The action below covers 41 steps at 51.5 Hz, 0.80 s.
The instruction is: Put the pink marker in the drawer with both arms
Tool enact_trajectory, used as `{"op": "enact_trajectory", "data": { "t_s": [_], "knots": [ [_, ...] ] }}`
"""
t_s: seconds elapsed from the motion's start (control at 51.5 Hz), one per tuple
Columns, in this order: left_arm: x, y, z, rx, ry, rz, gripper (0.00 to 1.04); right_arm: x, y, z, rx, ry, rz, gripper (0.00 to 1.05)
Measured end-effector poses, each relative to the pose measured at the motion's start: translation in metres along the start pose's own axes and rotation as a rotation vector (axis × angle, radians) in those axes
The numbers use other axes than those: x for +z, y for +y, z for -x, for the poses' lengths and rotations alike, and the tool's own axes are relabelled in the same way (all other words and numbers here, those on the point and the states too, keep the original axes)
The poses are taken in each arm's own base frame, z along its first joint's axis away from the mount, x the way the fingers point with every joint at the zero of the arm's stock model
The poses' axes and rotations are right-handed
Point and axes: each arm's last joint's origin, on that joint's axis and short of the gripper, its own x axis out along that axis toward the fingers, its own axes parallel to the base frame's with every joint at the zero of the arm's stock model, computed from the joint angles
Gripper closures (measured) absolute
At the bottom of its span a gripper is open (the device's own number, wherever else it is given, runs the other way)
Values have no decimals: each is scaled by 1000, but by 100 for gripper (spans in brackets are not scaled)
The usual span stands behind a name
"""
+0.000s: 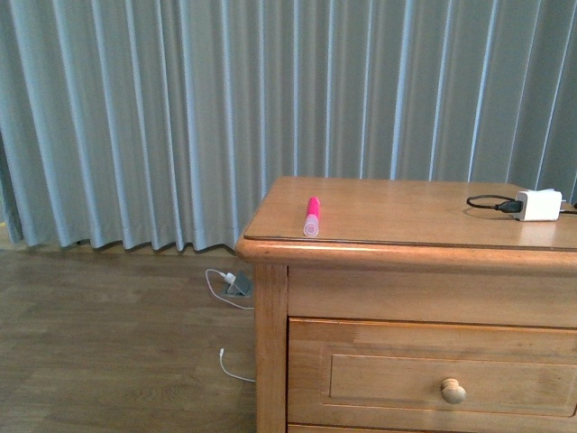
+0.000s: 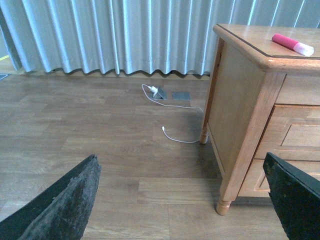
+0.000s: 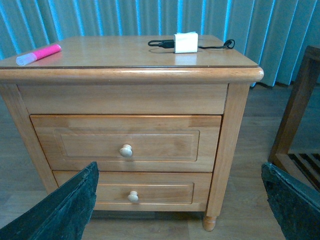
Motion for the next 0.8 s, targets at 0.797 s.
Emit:
{"op": "enact_trajectory", "data": {
  "t_s": [0.797],
  "knots": [
    [0, 0, 0, 0, 0, 0, 6, 0, 0, 0, 0, 0, 0, 8]
  ]
}}
